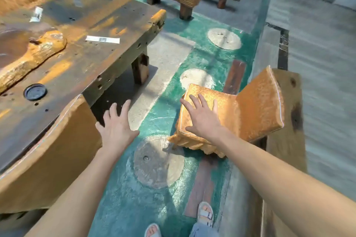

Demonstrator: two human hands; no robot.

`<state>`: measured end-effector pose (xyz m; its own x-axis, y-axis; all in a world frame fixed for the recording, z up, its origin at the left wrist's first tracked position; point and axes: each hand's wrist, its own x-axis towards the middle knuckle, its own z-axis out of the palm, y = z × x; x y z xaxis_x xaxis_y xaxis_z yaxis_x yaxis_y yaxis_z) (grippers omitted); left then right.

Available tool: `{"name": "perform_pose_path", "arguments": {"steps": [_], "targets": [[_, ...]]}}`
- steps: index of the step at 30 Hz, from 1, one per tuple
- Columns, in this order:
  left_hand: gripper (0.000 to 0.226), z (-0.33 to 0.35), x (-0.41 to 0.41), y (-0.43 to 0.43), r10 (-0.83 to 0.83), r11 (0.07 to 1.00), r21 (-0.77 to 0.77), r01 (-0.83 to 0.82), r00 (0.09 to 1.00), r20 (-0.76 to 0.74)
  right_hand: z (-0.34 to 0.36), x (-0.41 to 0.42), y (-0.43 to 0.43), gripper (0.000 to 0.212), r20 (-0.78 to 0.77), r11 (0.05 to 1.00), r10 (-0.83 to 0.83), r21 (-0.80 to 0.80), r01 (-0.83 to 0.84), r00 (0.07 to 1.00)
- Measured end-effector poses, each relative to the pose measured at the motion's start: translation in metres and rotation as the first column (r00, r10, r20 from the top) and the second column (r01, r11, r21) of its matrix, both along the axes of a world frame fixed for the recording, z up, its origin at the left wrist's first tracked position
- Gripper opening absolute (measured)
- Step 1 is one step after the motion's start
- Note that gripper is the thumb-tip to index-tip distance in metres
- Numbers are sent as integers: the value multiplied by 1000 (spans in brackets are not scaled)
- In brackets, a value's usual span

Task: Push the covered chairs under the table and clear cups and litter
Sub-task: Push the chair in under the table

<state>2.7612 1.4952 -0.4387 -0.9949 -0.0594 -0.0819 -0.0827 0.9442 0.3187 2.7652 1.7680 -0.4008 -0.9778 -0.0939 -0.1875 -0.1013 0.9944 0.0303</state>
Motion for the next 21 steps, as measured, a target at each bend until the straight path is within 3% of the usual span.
{"name": "perform_pose_path", "arguments": {"steps": [4,11,21], "targets": [[107,23,1,122,-179,984,8,179,984,22,9,45,116,108,22,981,-194,-15,194,981],[112,34,7,301,-385,923,53,381,919,84,15,91,252,110,56,957,-288,4,289,956],[108,31,6,458,-443,896,112,430,886,139,45,79,416,97,27,948,-316,44,315,948]]}}
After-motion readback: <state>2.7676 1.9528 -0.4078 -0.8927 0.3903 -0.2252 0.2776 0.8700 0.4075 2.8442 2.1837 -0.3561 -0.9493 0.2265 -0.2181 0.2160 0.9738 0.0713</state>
